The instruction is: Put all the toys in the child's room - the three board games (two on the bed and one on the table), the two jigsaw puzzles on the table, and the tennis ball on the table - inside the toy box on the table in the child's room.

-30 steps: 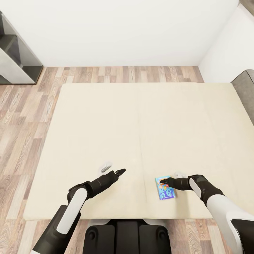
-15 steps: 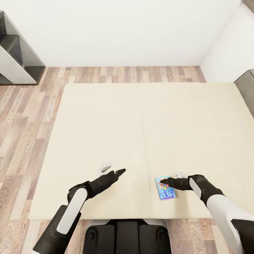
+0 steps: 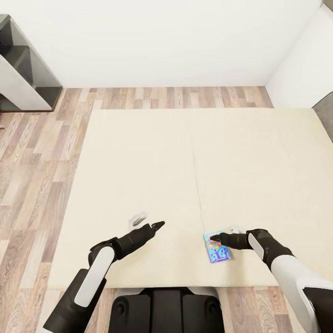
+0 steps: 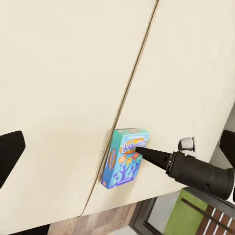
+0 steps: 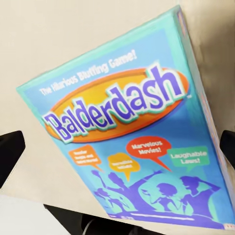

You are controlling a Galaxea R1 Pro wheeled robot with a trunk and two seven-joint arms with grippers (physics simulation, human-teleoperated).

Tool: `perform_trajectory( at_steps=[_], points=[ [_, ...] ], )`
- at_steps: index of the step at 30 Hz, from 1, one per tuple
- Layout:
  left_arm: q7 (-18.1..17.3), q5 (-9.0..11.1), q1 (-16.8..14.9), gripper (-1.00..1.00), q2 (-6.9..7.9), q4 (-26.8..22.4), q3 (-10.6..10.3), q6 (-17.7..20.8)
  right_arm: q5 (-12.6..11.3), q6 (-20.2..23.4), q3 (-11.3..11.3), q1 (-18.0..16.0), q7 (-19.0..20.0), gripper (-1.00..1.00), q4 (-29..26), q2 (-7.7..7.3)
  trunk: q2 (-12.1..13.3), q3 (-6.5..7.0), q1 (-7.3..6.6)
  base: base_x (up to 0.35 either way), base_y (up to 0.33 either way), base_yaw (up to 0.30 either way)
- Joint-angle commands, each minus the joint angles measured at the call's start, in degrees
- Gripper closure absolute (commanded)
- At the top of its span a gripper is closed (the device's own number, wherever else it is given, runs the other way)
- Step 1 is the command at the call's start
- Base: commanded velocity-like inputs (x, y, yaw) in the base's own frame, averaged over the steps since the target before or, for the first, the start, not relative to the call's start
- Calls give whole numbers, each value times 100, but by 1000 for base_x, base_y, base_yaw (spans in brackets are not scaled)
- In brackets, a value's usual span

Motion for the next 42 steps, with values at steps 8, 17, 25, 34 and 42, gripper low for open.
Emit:
perform_trajectory(
  at_steps=[8,17,25,34,42],
  points=[
    [53,60,0,-100,3,-6,0,17,-50,53,-16,-1,-4,-100,-7,0,-9,-6,3,0,182,0],
    [59,59,5,-100,4,-6,-1,17,-50,53,-16,-1,-4,-100,-7,0,-9,-6,3,0,208,0],
    [60,60,5,-100,7,-6,-1,17,-50,53,-16,-1,-4,-100,-7,0,-9,-6,3,0,121,0],
    [62,60,3,-100,6,-6,-1,17,-50,53,-16,-1,-4,-100,-13,0,-9,-6,3,0,30,0],
    [62,60,5,-100,5,-6,-2,17,-50,53,-19,-1,-4,-100,-16,-3,-9,-6,3,0,8,0]
  ],
)
